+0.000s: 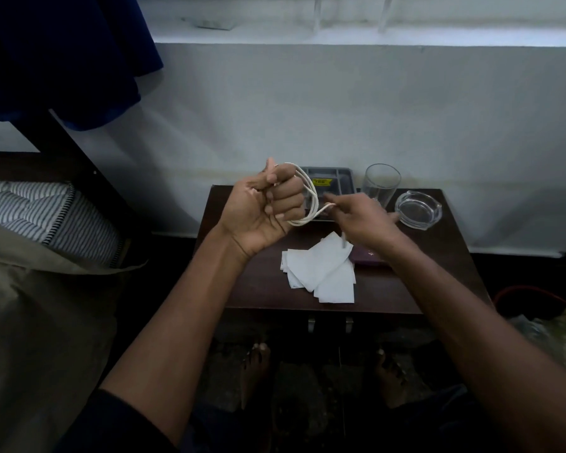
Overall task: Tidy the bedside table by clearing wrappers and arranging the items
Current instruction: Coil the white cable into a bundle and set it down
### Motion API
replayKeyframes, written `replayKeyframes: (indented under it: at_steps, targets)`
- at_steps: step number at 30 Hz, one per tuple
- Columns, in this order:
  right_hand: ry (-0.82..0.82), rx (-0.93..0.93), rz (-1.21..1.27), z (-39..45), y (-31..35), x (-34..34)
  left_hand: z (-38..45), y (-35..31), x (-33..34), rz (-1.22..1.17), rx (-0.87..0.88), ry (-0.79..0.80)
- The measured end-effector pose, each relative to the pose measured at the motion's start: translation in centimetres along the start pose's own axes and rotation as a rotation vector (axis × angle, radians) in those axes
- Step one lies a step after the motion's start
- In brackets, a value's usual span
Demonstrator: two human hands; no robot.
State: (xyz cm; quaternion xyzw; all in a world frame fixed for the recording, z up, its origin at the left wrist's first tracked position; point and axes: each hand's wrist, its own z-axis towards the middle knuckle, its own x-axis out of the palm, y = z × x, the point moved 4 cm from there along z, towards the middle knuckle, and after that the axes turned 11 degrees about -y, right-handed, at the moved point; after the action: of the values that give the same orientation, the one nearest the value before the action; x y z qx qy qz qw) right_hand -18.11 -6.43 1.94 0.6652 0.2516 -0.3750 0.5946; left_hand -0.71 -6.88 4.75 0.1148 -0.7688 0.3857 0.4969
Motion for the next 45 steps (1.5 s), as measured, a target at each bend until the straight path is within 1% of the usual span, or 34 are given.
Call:
replayKeyframes:
  at_steps: [2, 3, 5, 6, 8, 9, 10, 12, 13, 15, 17, 19, 20, 22, 24, 27, 30, 32, 37, 39, 42, 45]
  targets:
    - [-0.076, 0.010, 0.104, -0.1, 0.2, -0.2, 0.2, 0.2, 0.0, -0.030, -0.040, -0.003]
    - [-0.080, 0.002, 0.157, -0.1, 0.4, -0.1, 0.2, 0.2, 0.1, -0.034, -0.044, -0.003]
    - [-0.024, 0.045, 0.251, -0.2, 0.4, 0.4, 0.5, 0.1, 0.3, -0.030, -0.038, -0.001]
    - [0.024, 0.119, 0.373, -0.2, 0.3, 0.7, 0.6, 0.1, 0.3, -0.021, -0.035, -0.006]
    - [0.121, 0.332, 0.758, -0.4, 0.4, 1.2, 0.8, 0.1, 0.1, 0.006, -0.029, -0.042]
    - [0.128, 0.411, 0.921, -0.4, 0.6, 1.0, 0.9, 0.1, -0.1, 0.018, -0.025, -0.068]
    - [0.114, 0.456, 1.031, -0.3, 0.8, 0.8, 1.0, 0.2, -0.4, 0.031, -0.021, -0.094]
    - [0.114, 0.483, 1.127, -0.2, 1.3, 0.6, 1.2, 0.4, -0.7, 0.058, -0.021, -0.127]
    - [0.141, 0.483, 1.113, -0.3, 1.5, 0.7, 1.3, 0.5, -0.7, 0.066, -0.029, -0.127]
    - [0.168, 0.469, 0.959, -0.7, 1.7, 1.0, 1.5, 0.8, -0.7, 0.083, -0.053, -0.104]
    - [0.112, 0.435, 0.761, -0.8, 1.3, 1.2, 1.6, 0.9, -0.7, 0.118, -0.065, -0.086]
    - [0.037, 0.418, 0.678, -0.7, 0.9, 1.2, 1.7, 1.0, -0.7, 0.136, -0.069, -0.073]
    - [0.016, 0.413, 0.692, -0.6, 0.7, 1.1, 1.7, 1.0, -0.7, 0.132, -0.069, -0.068]
    - [0.029, 0.398, 0.846, -0.3, 0.6, 1.0, 1.8, 0.9, -0.8, 0.118, -0.067, -0.070]
    - [0.093, 0.354, 1.025, -0.1, 0.8, 0.9, 1.8, 0.7, -0.9, 0.115, -0.058, -0.090]
    - [0.208, 0.320, 1.139, 0.0, 0.9, 0.5, 1.6, 0.2, -1.3, 0.123, -0.023, -0.158]
    - [0.335, 0.370, 1.219, -0.2, 1.0, 0.4, 1.4, -0.3, -1.9, 0.121, 0.028, -0.273]
    - [0.384, 0.406, 1.295, -0.3, 1.1, 0.4, 1.3, -0.5, -2.1, 0.098, 0.057, -0.326]
    - [0.551, 0.492, 1.496, -0.8, 1.8, 0.6, 1.0, -0.9, -2.1, 0.073, 0.074, -0.369]
    - [0.557, 0.494, 1.468, -0.9, 2.1, 0.5, 0.9, -0.9, -2.1, 0.094, 0.062, -0.346]
    - [0.435, 0.395, 1.264, -0.8, 2.0, 0.9, 0.9, -0.3, -2.0, 0.135, 0.027, -0.286]
    - [0.375, 0.328, 1.203, -0.9, 2.3, 1.4, 1.3, 0.2, -1.9, 0.182, 0.031, -0.304]
